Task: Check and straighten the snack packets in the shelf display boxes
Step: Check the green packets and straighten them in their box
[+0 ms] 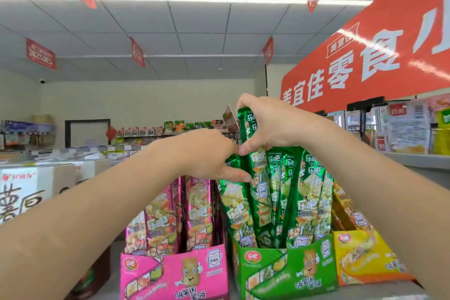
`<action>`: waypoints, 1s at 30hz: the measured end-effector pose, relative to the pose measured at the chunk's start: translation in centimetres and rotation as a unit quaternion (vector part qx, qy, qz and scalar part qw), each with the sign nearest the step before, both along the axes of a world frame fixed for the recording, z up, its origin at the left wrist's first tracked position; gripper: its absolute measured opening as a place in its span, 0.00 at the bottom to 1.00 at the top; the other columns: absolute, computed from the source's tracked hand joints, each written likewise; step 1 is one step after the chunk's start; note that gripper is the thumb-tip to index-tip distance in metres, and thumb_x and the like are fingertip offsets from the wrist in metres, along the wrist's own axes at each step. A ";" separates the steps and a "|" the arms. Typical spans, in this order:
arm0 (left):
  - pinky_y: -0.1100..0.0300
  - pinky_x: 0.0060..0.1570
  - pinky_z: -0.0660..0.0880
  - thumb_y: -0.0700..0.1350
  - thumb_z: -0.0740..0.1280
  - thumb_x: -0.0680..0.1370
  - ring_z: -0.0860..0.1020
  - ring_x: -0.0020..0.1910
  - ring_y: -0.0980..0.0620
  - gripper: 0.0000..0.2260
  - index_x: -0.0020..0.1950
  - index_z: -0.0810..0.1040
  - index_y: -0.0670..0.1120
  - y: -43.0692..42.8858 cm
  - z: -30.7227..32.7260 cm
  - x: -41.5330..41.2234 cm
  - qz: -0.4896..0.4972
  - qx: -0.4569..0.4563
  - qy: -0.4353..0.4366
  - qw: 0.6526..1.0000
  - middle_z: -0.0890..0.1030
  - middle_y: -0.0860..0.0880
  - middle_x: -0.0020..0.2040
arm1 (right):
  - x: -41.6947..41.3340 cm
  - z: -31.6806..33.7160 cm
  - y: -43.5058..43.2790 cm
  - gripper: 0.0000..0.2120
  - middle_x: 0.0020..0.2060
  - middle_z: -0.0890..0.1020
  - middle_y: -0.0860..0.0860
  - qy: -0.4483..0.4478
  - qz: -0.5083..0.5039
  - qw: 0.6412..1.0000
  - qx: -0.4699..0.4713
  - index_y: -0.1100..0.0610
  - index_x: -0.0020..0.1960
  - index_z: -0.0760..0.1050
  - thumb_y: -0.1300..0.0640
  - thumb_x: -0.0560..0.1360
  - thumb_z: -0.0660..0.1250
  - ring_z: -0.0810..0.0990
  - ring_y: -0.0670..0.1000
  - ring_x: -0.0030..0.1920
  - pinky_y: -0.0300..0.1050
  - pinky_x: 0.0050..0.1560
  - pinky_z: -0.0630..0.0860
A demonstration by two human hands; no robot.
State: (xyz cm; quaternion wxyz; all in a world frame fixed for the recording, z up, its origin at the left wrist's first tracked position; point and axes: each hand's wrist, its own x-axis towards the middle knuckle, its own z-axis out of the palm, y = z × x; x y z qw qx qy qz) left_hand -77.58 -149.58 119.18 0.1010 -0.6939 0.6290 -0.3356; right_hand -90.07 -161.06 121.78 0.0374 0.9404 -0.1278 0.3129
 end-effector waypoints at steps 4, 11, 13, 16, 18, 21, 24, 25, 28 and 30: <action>0.58 0.32 0.66 0.72 0.55 0.73 0.69 0.28 0.58 0.32 0.59 0.75 0.47 0.0 0.1 0.2 -0.003 0.010 -0.003 1.000 0.72 0.53 0.29 | 0.8 -0.8 0.0 0.40 0.46 0.71 0.50 0.027 -0.147 0.971 -0.187 0.52 0.55 0.63 0.30 0.56 0.75 0.72 0.55 0.45 0.49 0.40 0.70; 0.62 0.28 0.64 0.76 0.65 0.64 0.68 0.27 0.59 0.36 0.53 0.74 0.45 0.0 0.0 0.2 -0.004 0.015 0.002 1.000 0.70 0.54 0.28 | -0.5 0.3 0.5 0.37 0.68 0.73 0.50 0.144 -0.081 0.977 -0.134 0.53 0.72 0.67 0.49 0.67 0.78 0.72 0.53 0.67 0.41 0.58 0.67; 0.62 0.30 0.66 0.75 0.65 0.64 0.70 0.29 0.59 0.41 0.61 0.74 0.43 -0.1 0.1 0.1 -0.005 0.014 0.018 1.000 0.71 0.54 0.29 | -0.5 0.2 0.7 0.34 0.67 0.74 0.50 0.155 -0.080 0.974 -0.142 0.53 0.69 0.67 0.52 0.67 0.78 0.73 0.54 0.65 0.40 0.53 0.65; 0.62 0.31 0.65 0.73 0.66 0.67 0.69 0.29 0.61 0.42 0.69 0.70 0.43 -0.4 0.0 -0.2 -0.016 0.004 0.039 0.999 0.71 0.54 0.29 | 0.5 -1.1 0.8 0.35 0.64 0.75 0.51 0.195 -0.084 0.966 -0.148 0.54 0.67 0.67 0.52 0.65 0.80 0.74 0.55 0.63 0.42 0.52 0.67; 0.61 0.35 0.66 0.71 0.65 0.70 0.68 0.29 0.61 0.43 0.74 0.64 0.44 -0.7 -0.1 -0.4 -0.014 0.008 0.052 0.999 0.70 0.55 0.29 | 0.9 -1.7 0.6 0.36 0.64 0.75 0.51 0.216 -0.095 0.962 -0.140 0.54 0.67 0.66 0.52 0.65 0.80 0.74 0.55 0.63 0.43 0.53 0.68; 0.60 0.39 0.67 0.69 0.65 0.71 0.68 0.30 0.61 0.42 0.77 0.61 0.44 -0.9 -0.3 -0.6 -0.007 0.014 0.069 0.998 0.71 0.55 0.30 | 0.8 -1.8 0.5 0.36 0.63 0.76 0.50 0.224 -0.104 0.959 -0.137 0.53 0.67 0.67 0.51 0.64 0.80 0.75 0.55 0.62 0.45 0.54 0.70; 0.57 0.43 0.71 0.68 0.66 0.72 0.73 0.34 0.54 0.41 0.76 0.61 0.45 -0.8 -0.2 -0.9 -0.003 0.023 0.074 0.997 0.71 0.54 0.33 | 0.2 -1.1 0.6 0.30 0.62 0.76 0.49 0.226 -0.096 0.963 -0.114 0.52 0.68 0.69 0.51 0.70 0.76 0.75 0.53 0.57 0.44 0.51 0.69; 0.56 0.46 0.73 0.67 0.66 0.72 0.74 0.38 0.51 0.41 0.77 0.60 0.45 -0.8 -0.2 -1.0 -0.001 0.024 0.075 0.997 0.72 0.54 0.34 | -0.1 -0.8 0.7 0.26 0.63 0.76 0.49 0.223 -0.093 0.965 -0.107 0.52 0.68 0.70 0.52 0.73 0.74 0.75 0.52 0.56 0.43 0.50 0.68; 0.58 0.52 0.71 0.65 0.66 0.74 0.77 0.51 0.45 0.40 0.78 0.57 0.44 -1.0 -0.2 -0.7 0.009 0.022 0.089 0.996 0.80 0.47 0.50 | -0.8 -0.5 0.8 0.18 0.54 0.79 0.48 0.157 -0.094 0.973 -0.140 0.50 0.64 0.76 0.56 0.75 0.71 0.76 0.51 0.50 0.41 0.45 0.69; 0.57 0.54 0.72 0.64 0.65 0.75 0.77 0.56 0.43 0.38 0.76 0.59 0.43 -1.1 -0.3 -0.4 0.013 0.026 0.101 0.994 0.79 0.42 0.59 | -0.7 -1.2 0.9 0.13 0.47 0.80 0.48 0.089 -0.098 0.974 -0.182 0.50 0.57 0.78 0.59 0.74 0.71 0.78 0.53 0.47 0.43 0.42 0.73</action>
